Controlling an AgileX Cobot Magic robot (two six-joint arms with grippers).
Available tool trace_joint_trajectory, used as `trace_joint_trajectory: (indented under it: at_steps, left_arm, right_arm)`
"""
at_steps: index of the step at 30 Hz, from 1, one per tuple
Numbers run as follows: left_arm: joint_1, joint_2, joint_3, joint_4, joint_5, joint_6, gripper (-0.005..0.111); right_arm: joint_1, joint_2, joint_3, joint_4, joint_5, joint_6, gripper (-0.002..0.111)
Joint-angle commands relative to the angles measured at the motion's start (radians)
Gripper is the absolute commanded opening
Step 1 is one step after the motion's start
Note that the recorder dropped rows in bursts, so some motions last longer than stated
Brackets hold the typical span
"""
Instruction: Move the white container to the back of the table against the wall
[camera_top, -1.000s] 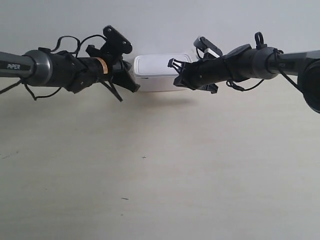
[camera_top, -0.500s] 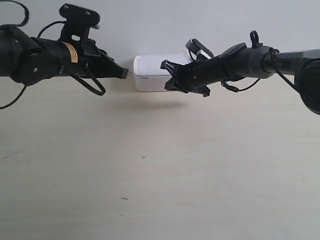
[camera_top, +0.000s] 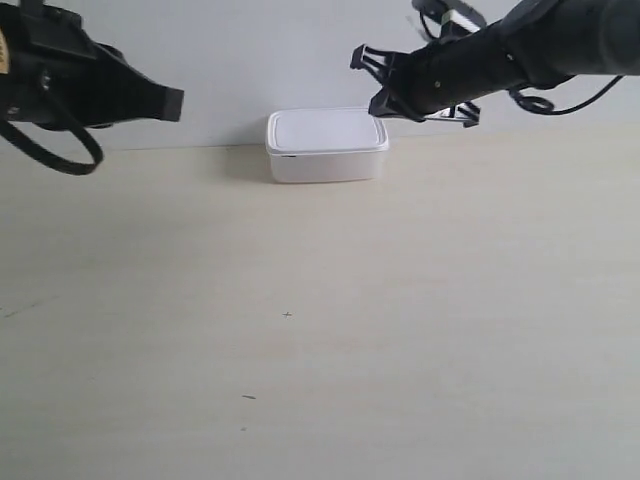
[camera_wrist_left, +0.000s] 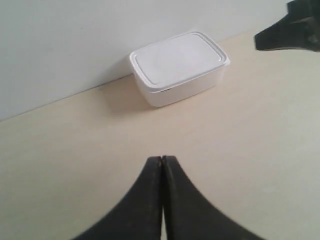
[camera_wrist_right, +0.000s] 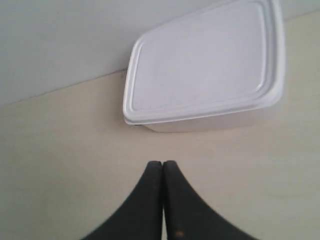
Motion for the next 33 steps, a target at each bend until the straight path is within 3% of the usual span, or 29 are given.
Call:
trace_joint_trajectory:
  at_steps: [1,8,17,23,28,33]
  left_arm:
    - [-0.006,-0.123,0.033,-0.010,0.107,-0.015,0.000]
    - [-0.006,-0.339,0.134,-0.010,0.183,-0.077,0.000]
    - [-0.006,-0.602,0.358,-0.013,0.180,-0.338,0.000]
    - [-0.006,-0.738,0.448,-0.017,0.147,-0.379,0.000]
    - [-0.006,-0.832,0.518,-0.013,0.013,-0.379,0.000]
    - [-0.006,-0.904,0.665,-0.013,-0.249,-0.451,0.000]
  right_arm:
    - [-0.001,-0.171,0.143,-0.047,-0.108,0.021,0.000]
    - [-0.001,-0.390,0.345,-0.037,-0.191,0.071,0.000]
    - [-0.001,-0.706,0.616,-0.037,-0.338,0.107,0.000]
    - [-0.001,-0.890,0.735,-0.047,-0.349,0.102,0.000]
    - [-0.001,-1.081,0.872,-0.047,-0.351,0.098,0.000]
    - [-0.001,-1.343,1.019,-0.047,-0.371,0.100,0.000]
